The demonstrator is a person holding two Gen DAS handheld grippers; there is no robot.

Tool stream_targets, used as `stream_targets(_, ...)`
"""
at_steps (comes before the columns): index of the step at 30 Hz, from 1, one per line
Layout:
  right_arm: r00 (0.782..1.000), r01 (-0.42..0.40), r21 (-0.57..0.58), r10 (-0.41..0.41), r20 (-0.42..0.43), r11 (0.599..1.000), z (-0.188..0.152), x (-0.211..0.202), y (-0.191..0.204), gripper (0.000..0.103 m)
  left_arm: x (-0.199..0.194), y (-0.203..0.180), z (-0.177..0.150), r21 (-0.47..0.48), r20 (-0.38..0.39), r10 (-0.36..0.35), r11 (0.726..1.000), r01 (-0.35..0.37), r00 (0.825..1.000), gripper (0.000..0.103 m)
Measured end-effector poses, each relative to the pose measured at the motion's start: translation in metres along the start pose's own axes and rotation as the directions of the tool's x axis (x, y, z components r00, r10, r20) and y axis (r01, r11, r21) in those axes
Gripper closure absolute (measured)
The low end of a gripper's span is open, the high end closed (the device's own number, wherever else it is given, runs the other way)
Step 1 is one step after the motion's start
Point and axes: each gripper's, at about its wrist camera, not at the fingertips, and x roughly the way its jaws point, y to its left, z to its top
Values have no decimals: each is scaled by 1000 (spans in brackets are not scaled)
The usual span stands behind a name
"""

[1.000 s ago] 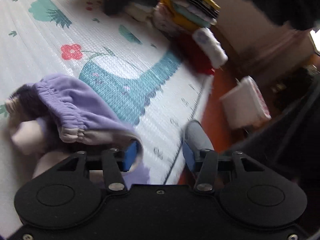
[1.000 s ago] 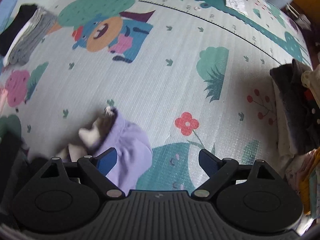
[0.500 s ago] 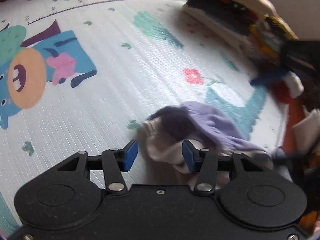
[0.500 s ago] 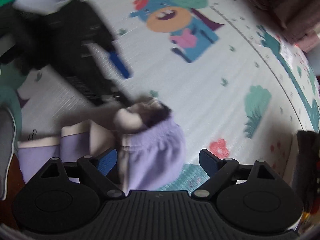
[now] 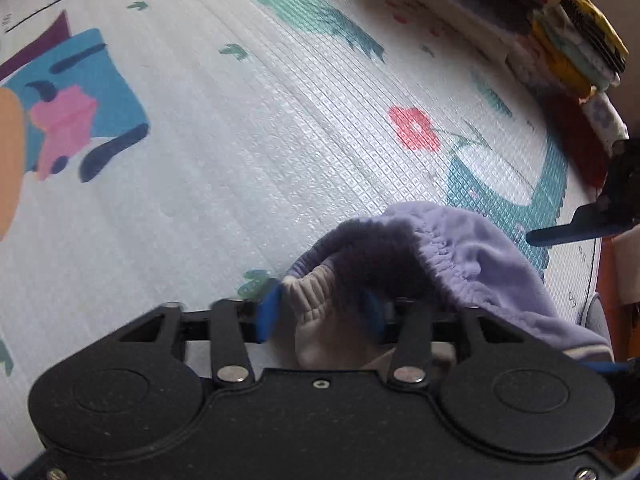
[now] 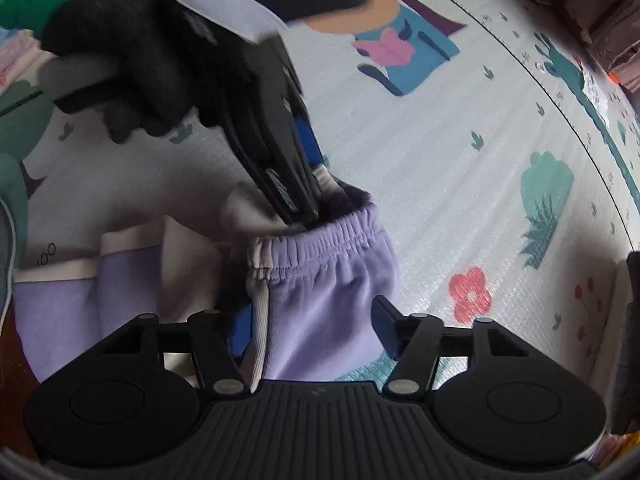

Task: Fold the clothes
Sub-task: 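Grasp the sweatpants waistband with the left gripper while the right gripper grasps the other waistband edge, then lift the sweatpants by the waistband with both grippers and shake them open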

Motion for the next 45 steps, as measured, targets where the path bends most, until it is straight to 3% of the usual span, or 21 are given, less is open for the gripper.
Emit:
stream_targets(2,1000,10,-23,-10,14,1000,-2,2,2,38,-2,-4,1,37,-4,4,999,-4,1000,84)
stream_targets(4,1000,6,-26,-5,20,1000,-2,4,1,46,-10,-12,2,102,2,4,995,-4,1000,88)
stream_targets(6,999,15,-15,-14,39,1000,-1,1,-3,93,-25,-16,4,151,14,7,988,-9,1000,88)
stream_targets(9,991,15,35,-20,132,999,1,-26,-25,93,-66,-25,13,192,81,16,981,-31,997,89)
stream_targets(12,977,-6,166,-29,210,986,-7,-63,-63,95,-112,-35,22,218,156,44,973,-77,987,90)
stream_targets(16,949,-4,294,-90,303,956,-28,-115,-106,97,-182,-64,32,247,276,94,955,-165,957,90)
stream_targets(23,862,-31,434,-196,467,900,-68,-208,-145,97,-296,-137,22,268,453,151,917,-296,879,91)
stream_targets(32,762,-14,462,-290,579,887,-108,-289,-148,98,-368,-216,7,227,601,125,920,-319,790,91)
stream_targets(34,741,-6,486,-322,589,874,-121,-306,-154,98,-372,-232,7,228,623,90,929,-291,777,91)
stream_targets(38,693,90,515,-425,582,852,-148,-335,-163,98,-369,-274,14,295,641,-18,928,-225,767,91)
stream_targets(45,573,254,574,-599,559,779,-209,-371,-174,98,-349,-347,32,396,613,-199,915,-80,765,91)
